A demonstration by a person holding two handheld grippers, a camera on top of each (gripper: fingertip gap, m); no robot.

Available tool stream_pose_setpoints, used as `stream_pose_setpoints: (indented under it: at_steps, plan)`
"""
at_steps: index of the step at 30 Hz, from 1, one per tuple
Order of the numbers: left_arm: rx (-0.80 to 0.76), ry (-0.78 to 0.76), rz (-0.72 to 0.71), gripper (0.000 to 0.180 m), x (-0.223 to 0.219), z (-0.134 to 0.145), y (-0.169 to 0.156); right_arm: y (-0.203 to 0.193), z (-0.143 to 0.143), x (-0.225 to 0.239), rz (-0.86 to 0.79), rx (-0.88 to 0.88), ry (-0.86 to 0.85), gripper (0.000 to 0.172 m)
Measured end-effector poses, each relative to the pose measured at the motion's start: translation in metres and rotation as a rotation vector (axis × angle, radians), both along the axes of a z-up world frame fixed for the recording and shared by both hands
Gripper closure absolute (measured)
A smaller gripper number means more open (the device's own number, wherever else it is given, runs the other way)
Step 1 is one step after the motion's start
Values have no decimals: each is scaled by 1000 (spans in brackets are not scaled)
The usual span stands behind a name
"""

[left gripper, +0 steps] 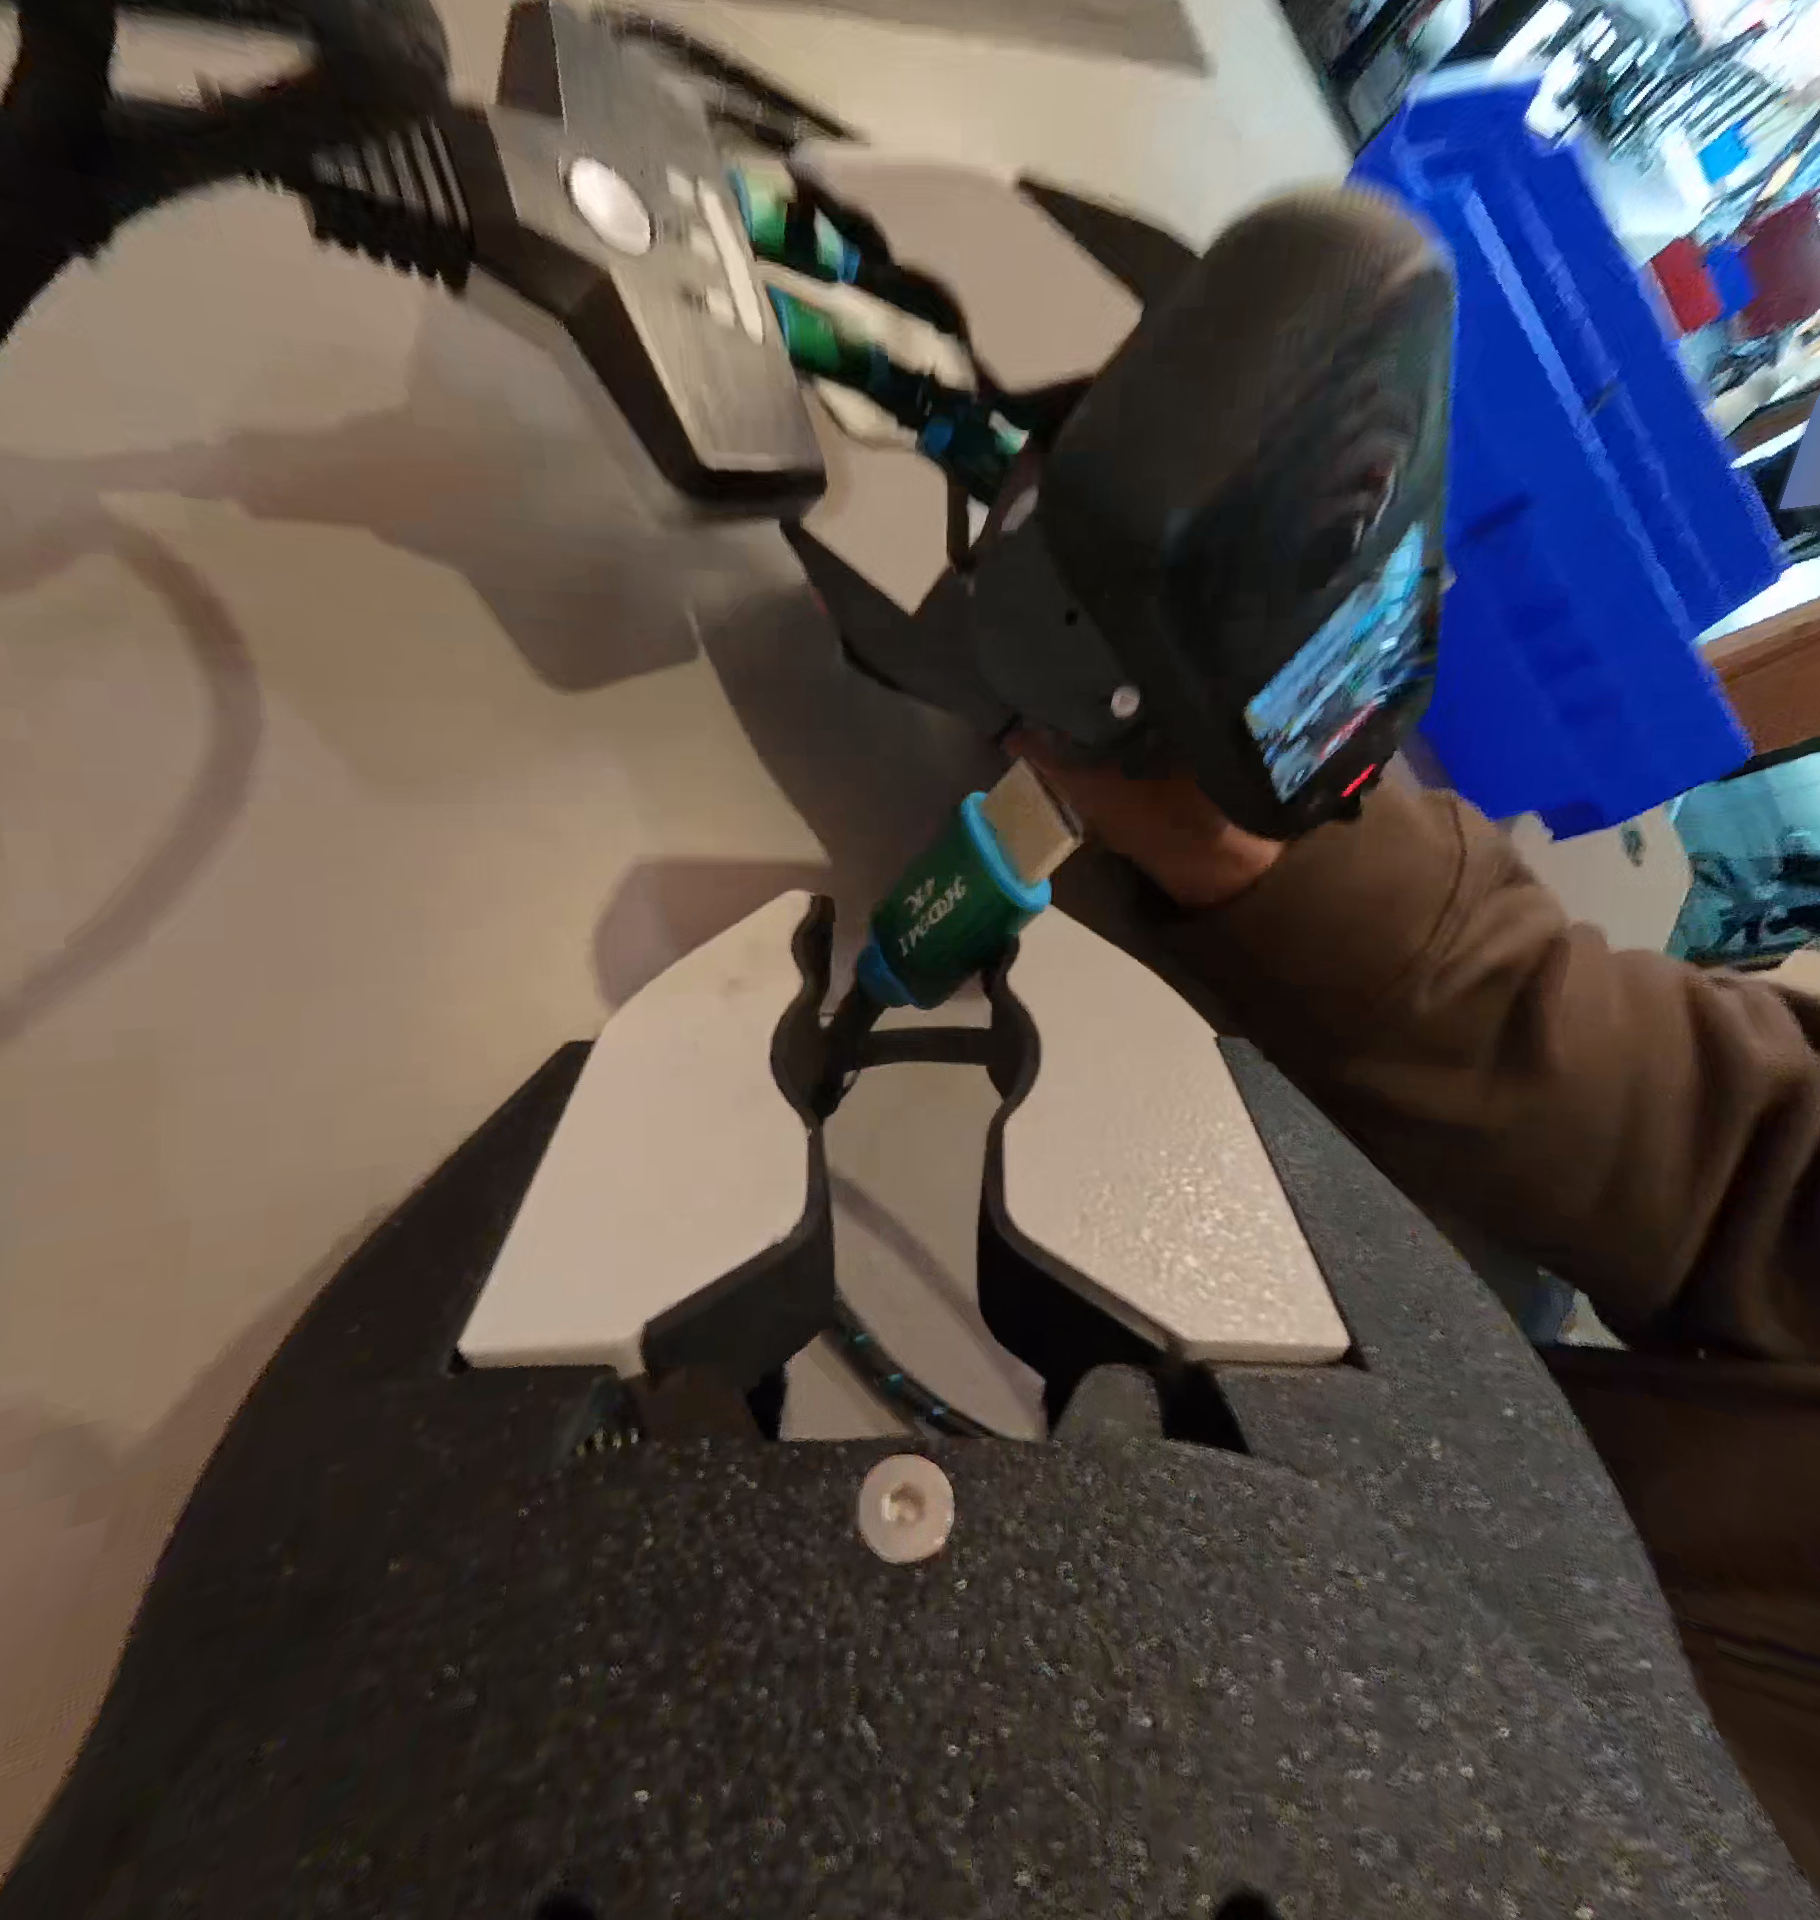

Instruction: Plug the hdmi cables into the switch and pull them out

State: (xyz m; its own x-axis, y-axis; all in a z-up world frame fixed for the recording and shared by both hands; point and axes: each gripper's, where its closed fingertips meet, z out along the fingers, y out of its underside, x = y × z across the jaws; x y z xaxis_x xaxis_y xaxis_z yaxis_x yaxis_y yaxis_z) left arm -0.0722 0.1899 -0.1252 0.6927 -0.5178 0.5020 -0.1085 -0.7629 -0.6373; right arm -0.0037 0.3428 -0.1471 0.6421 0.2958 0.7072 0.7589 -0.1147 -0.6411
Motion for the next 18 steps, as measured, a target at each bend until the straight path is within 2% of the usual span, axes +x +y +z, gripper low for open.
stream_pose_setpoints:
  at_steps: [1, 2, 5, 8, 14, 17, 18]
  plan:
    - [23, -53, 4, 148, 3, 7, 6, 1, 1, 0, 11, 2, 10, 140]
    - [38, -123, 12, 142, 5, 16, 10, 1, 2, 0, 23, 3, 23, 139]
    - [49, -333, 41, 139, 1, 37, 21, 3, 6, -2, 51, 9, 59, 140]
    - [45, -445, 97, 138, -9, 42, 30, 4, 9, -3, 69, 13, 81, 139]
    - [11, -337, 193, 136, 1, 2, 66, 4, 13, -2, 53, 24, 113, 140]
    - [39, -376, 225, 128, 4, 4, 90, 4, 16, -1, 50, 34, 139, 140]
    - [45, -411, 232, 130, 4, 7, 97, 4, 17, 0, 46, 37, 143, 140]
